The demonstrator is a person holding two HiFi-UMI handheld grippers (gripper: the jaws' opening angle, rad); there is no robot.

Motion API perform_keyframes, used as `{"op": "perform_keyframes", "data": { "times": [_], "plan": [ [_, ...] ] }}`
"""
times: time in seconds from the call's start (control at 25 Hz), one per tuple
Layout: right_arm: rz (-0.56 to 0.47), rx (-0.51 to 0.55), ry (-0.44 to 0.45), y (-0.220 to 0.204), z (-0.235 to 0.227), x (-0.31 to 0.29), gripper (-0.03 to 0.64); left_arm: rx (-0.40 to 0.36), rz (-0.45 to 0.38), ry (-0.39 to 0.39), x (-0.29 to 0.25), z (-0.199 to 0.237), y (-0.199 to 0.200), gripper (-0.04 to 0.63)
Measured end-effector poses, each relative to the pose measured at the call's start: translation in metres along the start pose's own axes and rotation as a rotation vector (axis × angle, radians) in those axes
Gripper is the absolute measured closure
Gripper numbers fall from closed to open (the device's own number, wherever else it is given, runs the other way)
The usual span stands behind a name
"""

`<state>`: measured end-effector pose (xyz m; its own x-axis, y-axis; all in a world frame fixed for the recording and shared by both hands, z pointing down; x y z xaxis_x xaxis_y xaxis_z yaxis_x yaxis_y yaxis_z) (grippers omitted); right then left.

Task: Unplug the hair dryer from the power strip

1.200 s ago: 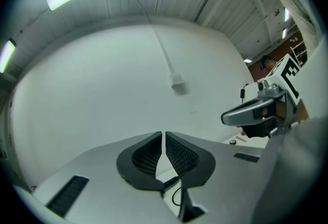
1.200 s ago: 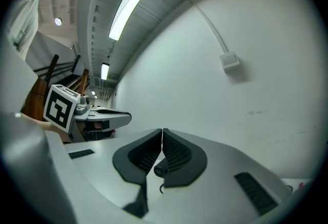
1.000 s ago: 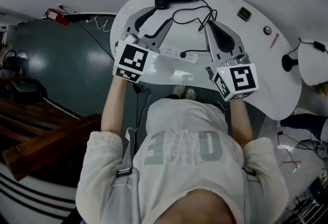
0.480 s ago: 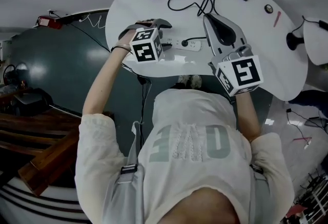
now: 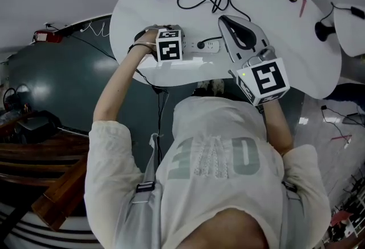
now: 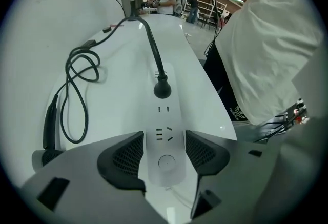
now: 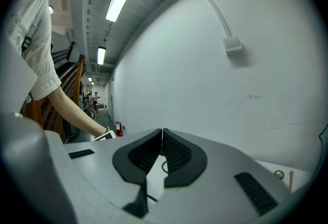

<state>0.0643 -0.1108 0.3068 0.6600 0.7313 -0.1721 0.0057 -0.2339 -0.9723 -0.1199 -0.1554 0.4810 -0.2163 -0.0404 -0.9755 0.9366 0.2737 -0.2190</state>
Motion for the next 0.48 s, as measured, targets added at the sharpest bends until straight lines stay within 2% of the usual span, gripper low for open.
{"op": "perform_keyframes", "data": {
  "times": [0.16, 0.48],
  "plan": [
    [0.009, 0.003, -0.009, -0.002, -0.0015, -0.0012, 0.594, 0.014, 0.005, -0.041, -0.0053, 0.0022, -0.0014, 0.353],
    [0.028, -0.007, 0.016, -0.0097, 0.0048, -0.0088, 0.594, 0.034, 0.0, -0.044, -0.0053, 0.0033, -0.0005, 0.354]
  ]
}}
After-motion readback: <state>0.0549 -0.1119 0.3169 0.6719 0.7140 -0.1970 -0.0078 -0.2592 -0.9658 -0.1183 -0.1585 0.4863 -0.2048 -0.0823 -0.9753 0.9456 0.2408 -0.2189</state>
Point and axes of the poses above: the fingertips, and each gripper's own axes: x backward along the fingers, z to its left, y out of its top, the point moved 10 cm from there along x, backward along the fingers, and after that the axes turned 10 degrees about -x, right-handed, at the moved point
